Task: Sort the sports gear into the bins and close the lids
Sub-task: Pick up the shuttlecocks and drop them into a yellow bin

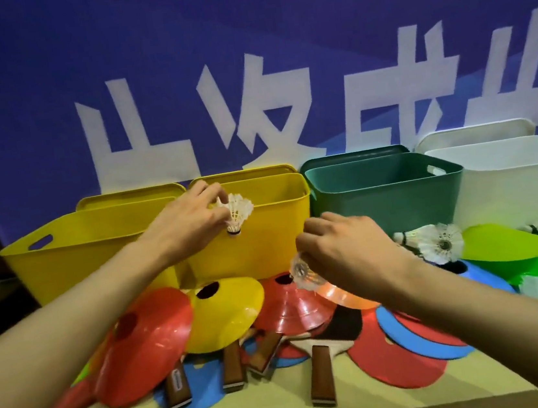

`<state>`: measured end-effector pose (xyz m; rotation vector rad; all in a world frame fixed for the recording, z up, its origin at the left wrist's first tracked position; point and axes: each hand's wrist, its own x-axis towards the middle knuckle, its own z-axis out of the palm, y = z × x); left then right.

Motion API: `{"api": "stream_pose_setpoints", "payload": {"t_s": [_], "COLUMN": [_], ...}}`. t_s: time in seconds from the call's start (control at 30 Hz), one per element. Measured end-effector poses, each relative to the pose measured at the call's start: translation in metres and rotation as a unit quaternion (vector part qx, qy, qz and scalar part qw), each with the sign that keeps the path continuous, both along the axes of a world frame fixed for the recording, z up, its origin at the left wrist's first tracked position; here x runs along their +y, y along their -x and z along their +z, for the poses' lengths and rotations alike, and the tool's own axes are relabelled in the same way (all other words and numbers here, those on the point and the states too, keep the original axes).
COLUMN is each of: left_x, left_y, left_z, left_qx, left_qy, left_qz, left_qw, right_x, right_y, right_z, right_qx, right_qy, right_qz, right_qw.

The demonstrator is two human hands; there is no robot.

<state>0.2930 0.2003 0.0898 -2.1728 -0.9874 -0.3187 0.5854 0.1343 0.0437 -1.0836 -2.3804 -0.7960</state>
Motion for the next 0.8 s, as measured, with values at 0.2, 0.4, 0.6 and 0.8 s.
{"api": "stream_pose_setpoints", "payload": {"t_s": [0.2, 0.4, 0.6, 0.8], "left_x": [-0.035, -0.064, -0.054, 0.0], "left_y": [0.118, 0.209, 0.239, 0.216], "left_z": [0.032, 0.056, 0.054, 0.038], "left_qx": [-0.028, -0.053, -0.047, -0.09], "left_qy": [-0.051, -0.071, -0.064, 0.008], "left_qz": [0.071, 0.139, 0.167, 0.216], "left_qw": [0.996, 0.986, 0.983, 0.972], "right_x": [0.03, 0.105, 0.127, 0.096], "right_y": [0.121, 0.263, 0.305, 0.203], "right_z": [0.05, 0.124, 0.105, 0.053], "right_qx": [0.041, 0.135, 0.175, 0.103], "right_qy": [-0.031, -0.004, 0.11, 0.078], "right_qz": [0.088, 0.09, 0.094, 0.07], "right_qw": [0.995, 0.987, 0.974, 0.989]}}
